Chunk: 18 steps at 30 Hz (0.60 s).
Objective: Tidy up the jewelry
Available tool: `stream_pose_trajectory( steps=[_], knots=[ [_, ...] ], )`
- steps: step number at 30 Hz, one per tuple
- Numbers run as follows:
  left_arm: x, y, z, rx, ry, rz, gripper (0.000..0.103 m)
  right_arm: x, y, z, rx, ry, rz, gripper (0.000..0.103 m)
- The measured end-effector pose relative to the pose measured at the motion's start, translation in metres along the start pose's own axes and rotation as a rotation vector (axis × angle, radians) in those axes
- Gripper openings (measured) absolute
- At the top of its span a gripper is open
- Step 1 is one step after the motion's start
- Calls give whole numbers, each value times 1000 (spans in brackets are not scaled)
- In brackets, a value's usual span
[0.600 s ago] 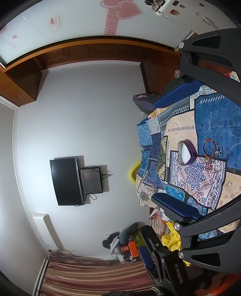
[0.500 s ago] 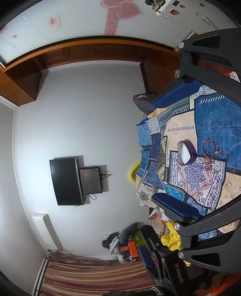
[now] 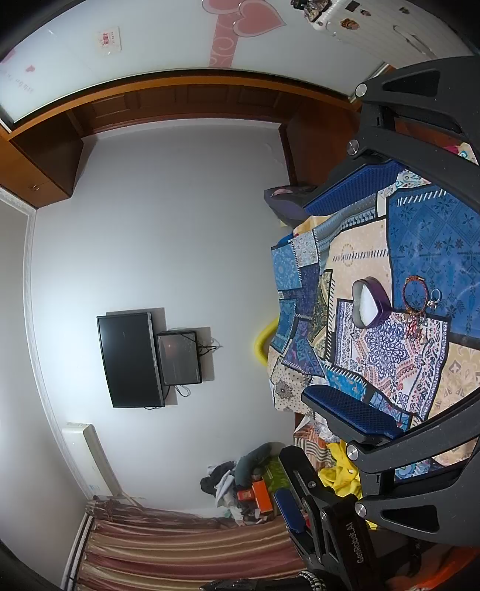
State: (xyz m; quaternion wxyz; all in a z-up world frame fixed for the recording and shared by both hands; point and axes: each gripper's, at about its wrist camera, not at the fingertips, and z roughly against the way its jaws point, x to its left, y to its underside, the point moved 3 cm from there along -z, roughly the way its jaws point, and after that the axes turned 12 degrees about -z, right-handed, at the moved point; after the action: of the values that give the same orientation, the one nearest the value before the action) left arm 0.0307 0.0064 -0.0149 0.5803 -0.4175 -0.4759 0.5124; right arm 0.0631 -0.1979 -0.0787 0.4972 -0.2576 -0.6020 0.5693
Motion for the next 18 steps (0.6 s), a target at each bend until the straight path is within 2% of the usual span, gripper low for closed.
stream_pose_trajectory(
  steps=[18],
  knots=[
    [-3, -5, 1, 3, -2, -1, 101, 1, 2, 0, 2, -4, 2, 91]
  ],
)
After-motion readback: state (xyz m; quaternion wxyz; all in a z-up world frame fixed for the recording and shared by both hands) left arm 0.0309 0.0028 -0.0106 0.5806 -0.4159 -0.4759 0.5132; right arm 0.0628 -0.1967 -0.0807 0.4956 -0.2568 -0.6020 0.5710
